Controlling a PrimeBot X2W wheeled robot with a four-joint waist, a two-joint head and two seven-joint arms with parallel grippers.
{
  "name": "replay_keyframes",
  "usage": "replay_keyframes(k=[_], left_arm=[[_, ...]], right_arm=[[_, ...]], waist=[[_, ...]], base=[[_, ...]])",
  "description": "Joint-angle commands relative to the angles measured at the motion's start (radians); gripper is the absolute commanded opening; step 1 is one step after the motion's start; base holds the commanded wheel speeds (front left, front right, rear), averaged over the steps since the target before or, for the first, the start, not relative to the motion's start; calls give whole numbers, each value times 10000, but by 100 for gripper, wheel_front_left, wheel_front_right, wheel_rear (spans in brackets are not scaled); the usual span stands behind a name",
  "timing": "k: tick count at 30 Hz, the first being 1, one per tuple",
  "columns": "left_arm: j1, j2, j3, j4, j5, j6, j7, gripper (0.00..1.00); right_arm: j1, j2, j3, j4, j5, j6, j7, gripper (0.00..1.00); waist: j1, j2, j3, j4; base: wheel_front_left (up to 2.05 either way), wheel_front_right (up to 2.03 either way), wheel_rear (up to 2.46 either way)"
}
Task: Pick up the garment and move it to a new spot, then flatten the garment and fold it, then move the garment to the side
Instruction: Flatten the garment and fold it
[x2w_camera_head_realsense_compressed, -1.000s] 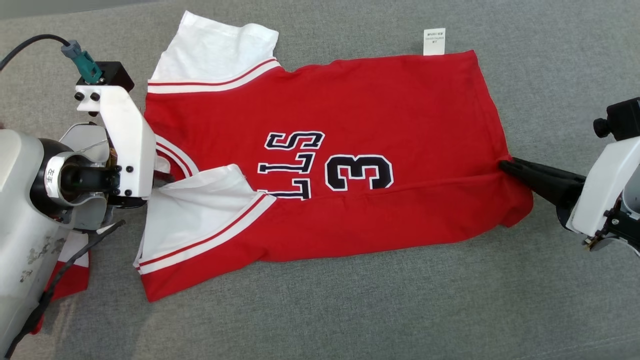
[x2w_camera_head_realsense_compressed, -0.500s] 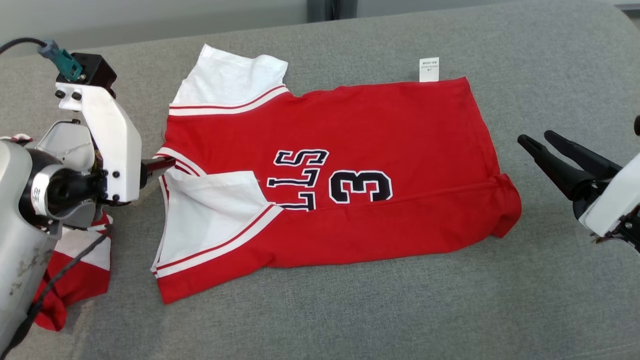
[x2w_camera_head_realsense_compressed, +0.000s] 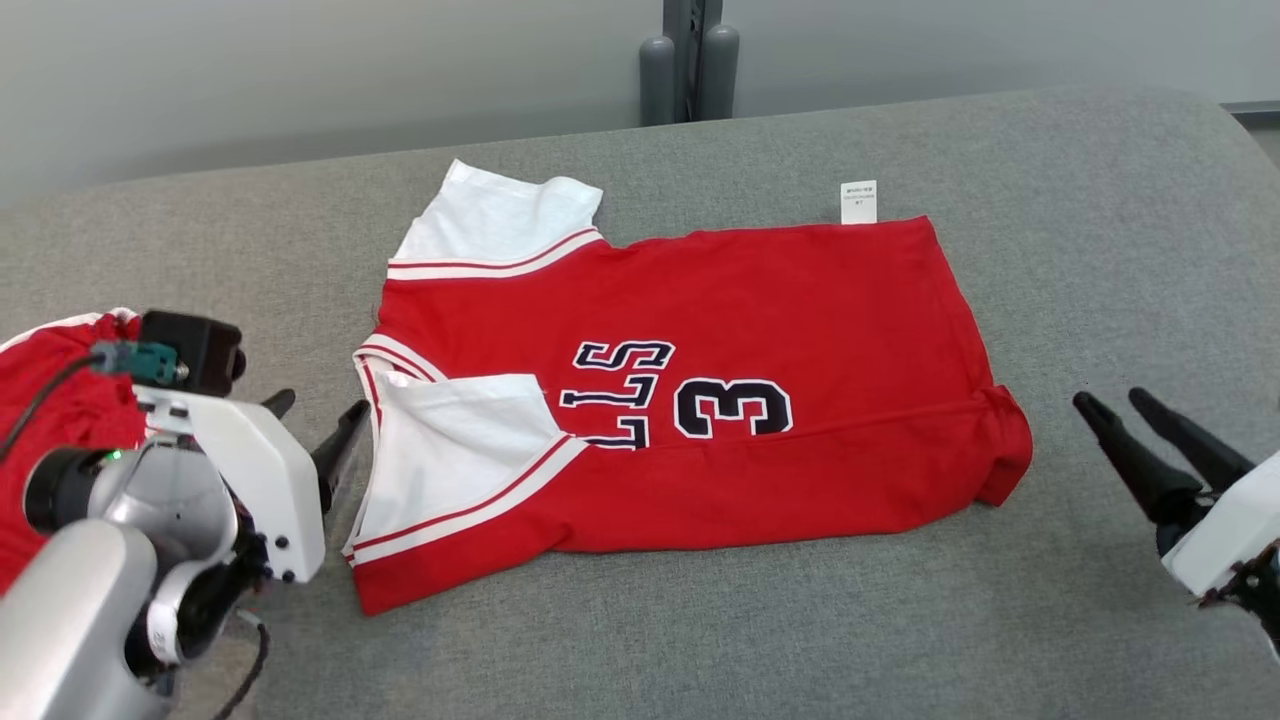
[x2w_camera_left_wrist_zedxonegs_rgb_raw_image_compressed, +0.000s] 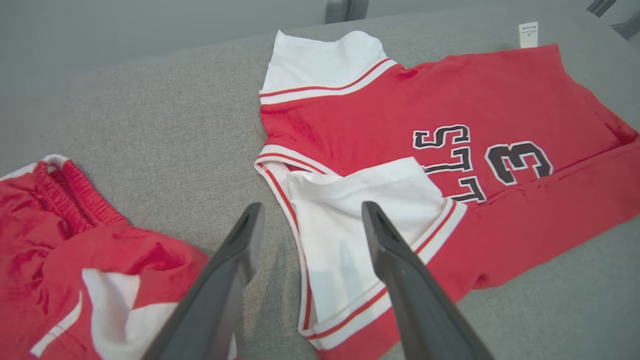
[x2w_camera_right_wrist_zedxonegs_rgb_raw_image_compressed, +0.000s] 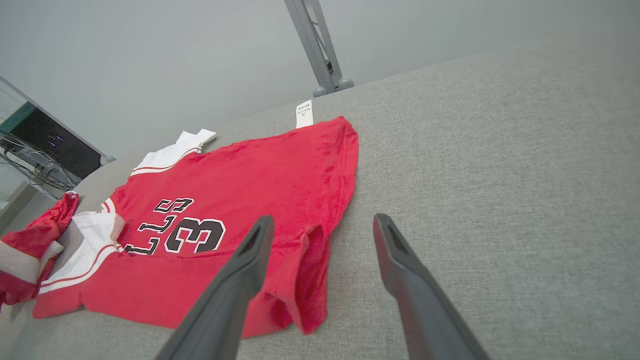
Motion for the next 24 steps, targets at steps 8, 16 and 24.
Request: replay_keyframes(k=[8,16,24], left_arm=[[1848,-607,-185,-427,803,1228,-1630,100],[2526,-947,-273,-347,920,1793,-2053,100],[2631,-1230,-486,349,852,1792,-2094,100]], right_arm=[[792,524,388,324,-5,6,-113,100],[623,937,909,906,-456,6,40,100],[364,1286,1244,1418,-834,6,-29,100]], waist=[[0,-1,-46,245],[0,-1,39,357],[0,-1,88,373]], base=[[0,0,0],[0,0,0],[0,0,0]])
